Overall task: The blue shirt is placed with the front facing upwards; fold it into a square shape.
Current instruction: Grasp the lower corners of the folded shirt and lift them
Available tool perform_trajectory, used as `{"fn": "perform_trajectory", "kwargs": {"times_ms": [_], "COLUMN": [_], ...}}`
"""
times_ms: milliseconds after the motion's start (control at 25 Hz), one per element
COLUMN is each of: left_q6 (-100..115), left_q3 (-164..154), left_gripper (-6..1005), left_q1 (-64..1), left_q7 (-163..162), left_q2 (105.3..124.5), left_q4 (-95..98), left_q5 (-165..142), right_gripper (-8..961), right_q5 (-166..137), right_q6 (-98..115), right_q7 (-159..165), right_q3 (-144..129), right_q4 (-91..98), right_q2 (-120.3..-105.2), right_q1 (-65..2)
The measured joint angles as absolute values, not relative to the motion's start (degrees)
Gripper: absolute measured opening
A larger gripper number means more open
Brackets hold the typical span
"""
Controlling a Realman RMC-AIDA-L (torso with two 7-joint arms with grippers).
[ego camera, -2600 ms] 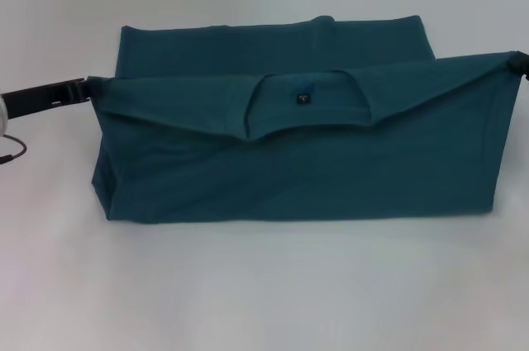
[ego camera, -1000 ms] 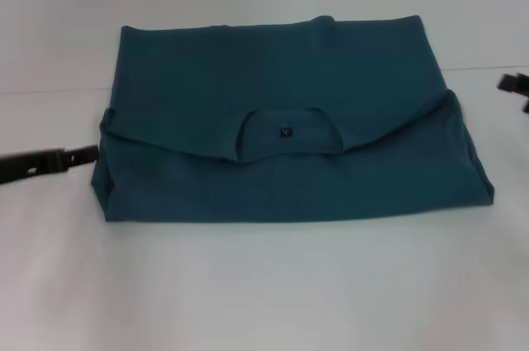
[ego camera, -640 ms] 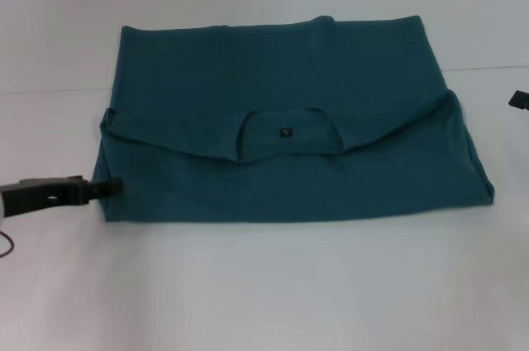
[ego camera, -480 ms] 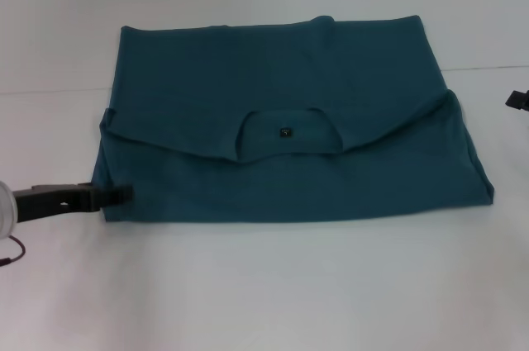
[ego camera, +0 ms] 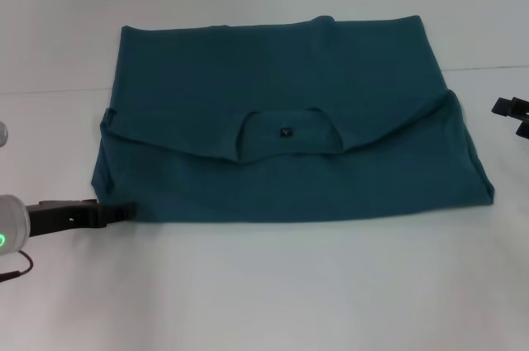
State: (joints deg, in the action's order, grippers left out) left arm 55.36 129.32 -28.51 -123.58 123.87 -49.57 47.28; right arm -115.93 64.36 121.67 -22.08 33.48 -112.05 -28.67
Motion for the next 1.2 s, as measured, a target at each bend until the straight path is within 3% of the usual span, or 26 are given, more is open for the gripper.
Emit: {"fn": "perform_trajectory", "kwargs": {"times_ms": [600, 720, 920, 1200], "left_q6": [54.2, 54.1, 54.9, 57.4], "left_q3": [125.8, 125.7, 126.1, 126.4], "left_gripper": [632, 381, 147, 42], "left_q1": [-30.9, -31.3, -31.6, -31.4], "left_q7": [-122.9, -123.0, -123.9, -125.0], "left_q2": [123.88, 123.87, 123.71, 123.17], "left_q4": [-46.6, -46.4, -46.8, -48.1], "left_q5": [47.2, 47.2, 47.2, 47.6], "right_gripper": [858, 858, 855, 852], "right_q5": [-115.9, -115.9, -116.0, -122.9], "right_q6": [64.8, 64.9, 67.4, 74.0], "right_q7": [122.2, 122.4, 123.2, 130.2], "right_q3": [-22.8, -22.8, -22.9, -22.9], "right_q4": [33.6, 33.6, 33.6, 35.4], "right_q2": [-112.18, -111.94, -111.22, -107.07], "right_q1": [-28.5, -28.1, -27.8, -27.9]}}
